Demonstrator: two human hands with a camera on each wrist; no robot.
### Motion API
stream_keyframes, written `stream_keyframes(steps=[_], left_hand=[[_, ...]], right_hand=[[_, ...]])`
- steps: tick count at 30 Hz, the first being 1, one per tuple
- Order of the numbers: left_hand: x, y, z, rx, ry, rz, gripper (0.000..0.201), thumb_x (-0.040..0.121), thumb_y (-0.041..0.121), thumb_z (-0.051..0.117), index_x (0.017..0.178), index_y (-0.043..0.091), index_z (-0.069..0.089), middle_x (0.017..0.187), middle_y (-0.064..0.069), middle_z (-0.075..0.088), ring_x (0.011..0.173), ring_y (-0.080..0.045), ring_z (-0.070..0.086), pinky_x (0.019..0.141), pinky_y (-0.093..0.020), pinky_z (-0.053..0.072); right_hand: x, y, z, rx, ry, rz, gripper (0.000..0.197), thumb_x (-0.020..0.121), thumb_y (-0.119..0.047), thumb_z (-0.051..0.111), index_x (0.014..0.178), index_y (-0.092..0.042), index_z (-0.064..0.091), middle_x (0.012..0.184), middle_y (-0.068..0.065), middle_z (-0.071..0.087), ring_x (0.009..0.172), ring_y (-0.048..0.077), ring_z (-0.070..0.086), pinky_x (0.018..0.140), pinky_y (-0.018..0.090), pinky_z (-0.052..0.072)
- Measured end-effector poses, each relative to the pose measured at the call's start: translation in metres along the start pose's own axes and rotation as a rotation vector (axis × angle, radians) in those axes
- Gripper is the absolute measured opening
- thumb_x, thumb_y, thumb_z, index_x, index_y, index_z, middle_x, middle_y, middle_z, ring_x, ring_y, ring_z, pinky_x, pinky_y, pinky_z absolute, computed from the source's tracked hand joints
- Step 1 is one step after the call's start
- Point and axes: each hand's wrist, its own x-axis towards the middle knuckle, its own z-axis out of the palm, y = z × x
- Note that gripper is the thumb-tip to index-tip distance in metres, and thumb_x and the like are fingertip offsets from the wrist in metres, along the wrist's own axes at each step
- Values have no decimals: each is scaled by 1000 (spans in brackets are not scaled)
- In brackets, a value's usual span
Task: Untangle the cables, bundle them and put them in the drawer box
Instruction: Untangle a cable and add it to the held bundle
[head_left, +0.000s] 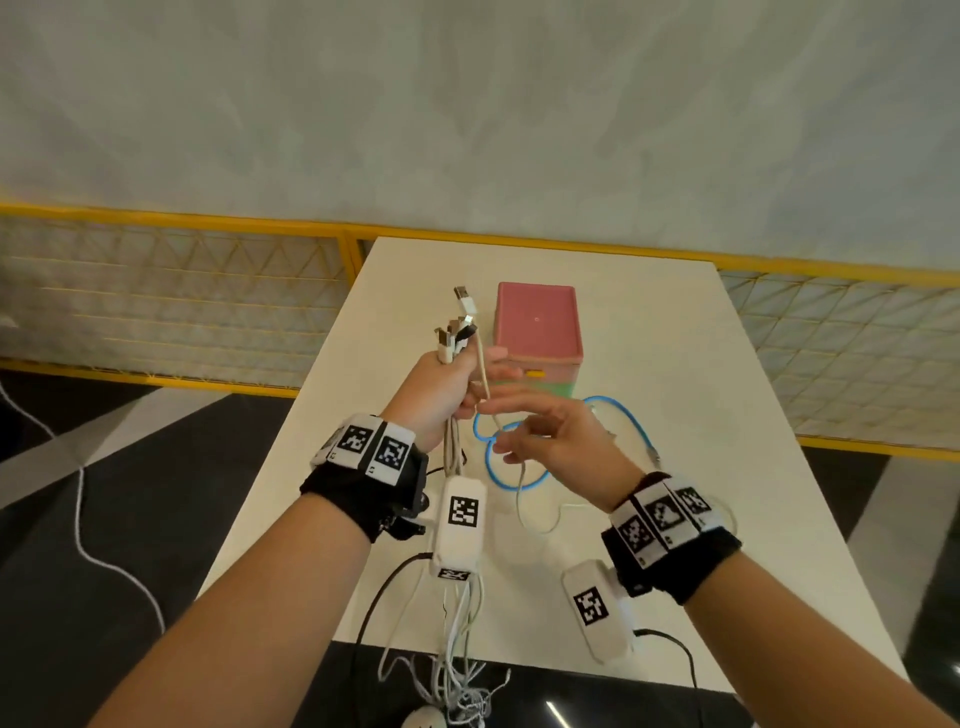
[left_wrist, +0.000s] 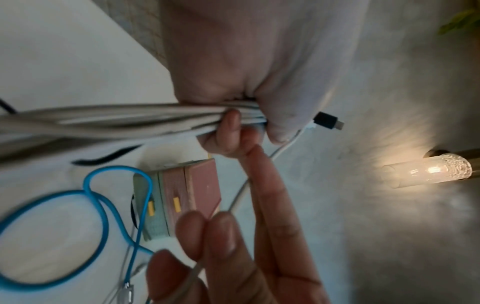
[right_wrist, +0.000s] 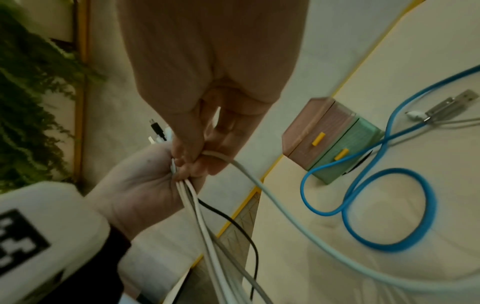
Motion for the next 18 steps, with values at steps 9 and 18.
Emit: stream_keyframes(steps=[9,18], left_hand=[[-23,17,18,-133,-144,261,32,102,37,42,104,20,69,61,10,46,47,-4,24,42,-17,20],[-49,63,16,-457,-129,357,36,103,46,31,79,25,47,51,10,25,38,-2,21,35,-15,17]], right_hand=[[-37,-5,-11,-47,-15,-26,32,82,10,60,105,-12,68,119,4,65,74,28,63,74,30,56],[-63,31,-36,-468,-129,49,32,103,-18,33,81,-18,58,69,-1,49,63,8,44,68,20,39]])
